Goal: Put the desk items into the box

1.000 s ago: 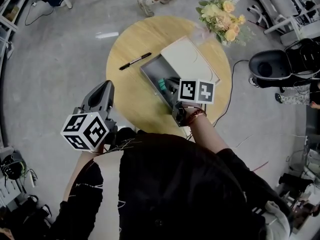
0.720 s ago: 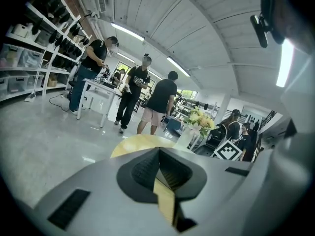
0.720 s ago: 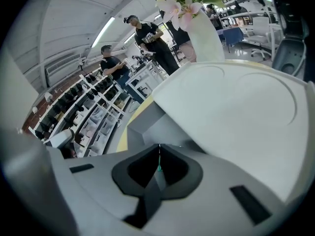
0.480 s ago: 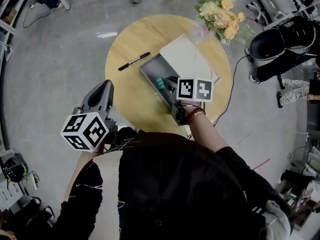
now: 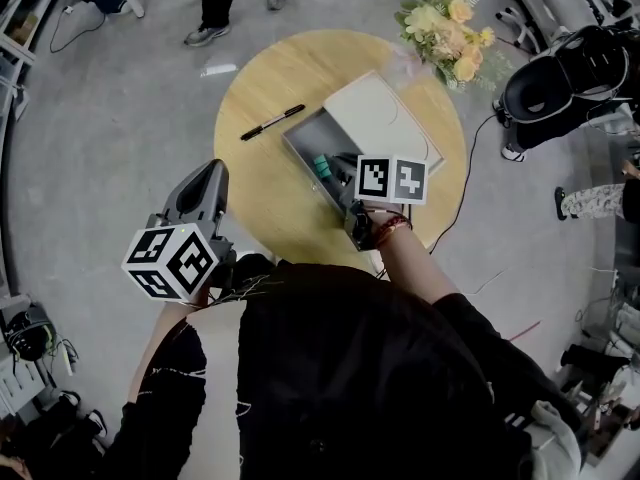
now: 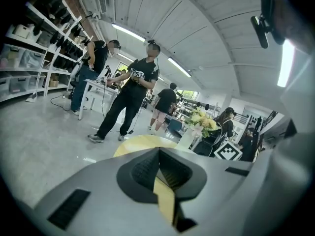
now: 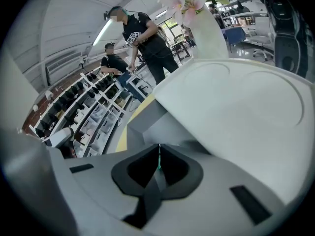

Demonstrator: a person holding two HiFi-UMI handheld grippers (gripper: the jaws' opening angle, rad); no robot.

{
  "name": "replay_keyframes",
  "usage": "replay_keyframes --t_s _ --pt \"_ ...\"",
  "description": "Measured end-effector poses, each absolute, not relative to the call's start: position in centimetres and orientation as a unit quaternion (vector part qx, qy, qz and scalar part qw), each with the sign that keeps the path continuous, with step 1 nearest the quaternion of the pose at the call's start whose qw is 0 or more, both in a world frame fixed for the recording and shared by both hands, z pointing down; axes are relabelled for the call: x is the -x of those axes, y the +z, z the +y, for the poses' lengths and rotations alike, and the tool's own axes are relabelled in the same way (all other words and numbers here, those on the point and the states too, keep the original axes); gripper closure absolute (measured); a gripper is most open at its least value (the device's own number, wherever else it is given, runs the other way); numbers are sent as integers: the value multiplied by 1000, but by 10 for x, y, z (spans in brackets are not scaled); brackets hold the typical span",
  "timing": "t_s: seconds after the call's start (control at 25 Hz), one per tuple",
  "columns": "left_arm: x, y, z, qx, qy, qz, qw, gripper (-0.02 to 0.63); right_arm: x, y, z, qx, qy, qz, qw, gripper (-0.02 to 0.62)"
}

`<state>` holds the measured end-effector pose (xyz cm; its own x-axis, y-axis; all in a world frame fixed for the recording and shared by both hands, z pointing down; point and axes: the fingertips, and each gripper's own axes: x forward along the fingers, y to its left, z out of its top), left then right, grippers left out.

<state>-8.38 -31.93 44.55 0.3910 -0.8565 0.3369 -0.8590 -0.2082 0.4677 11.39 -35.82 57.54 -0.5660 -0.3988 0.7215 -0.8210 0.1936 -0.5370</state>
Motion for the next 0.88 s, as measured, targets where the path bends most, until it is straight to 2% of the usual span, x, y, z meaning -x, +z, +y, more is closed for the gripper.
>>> replay_keyframes --t_s 0.88 --pt "87 446 -317 -777 2 -553 302 597 -113 579 -361 -424 479 -736 222 572"
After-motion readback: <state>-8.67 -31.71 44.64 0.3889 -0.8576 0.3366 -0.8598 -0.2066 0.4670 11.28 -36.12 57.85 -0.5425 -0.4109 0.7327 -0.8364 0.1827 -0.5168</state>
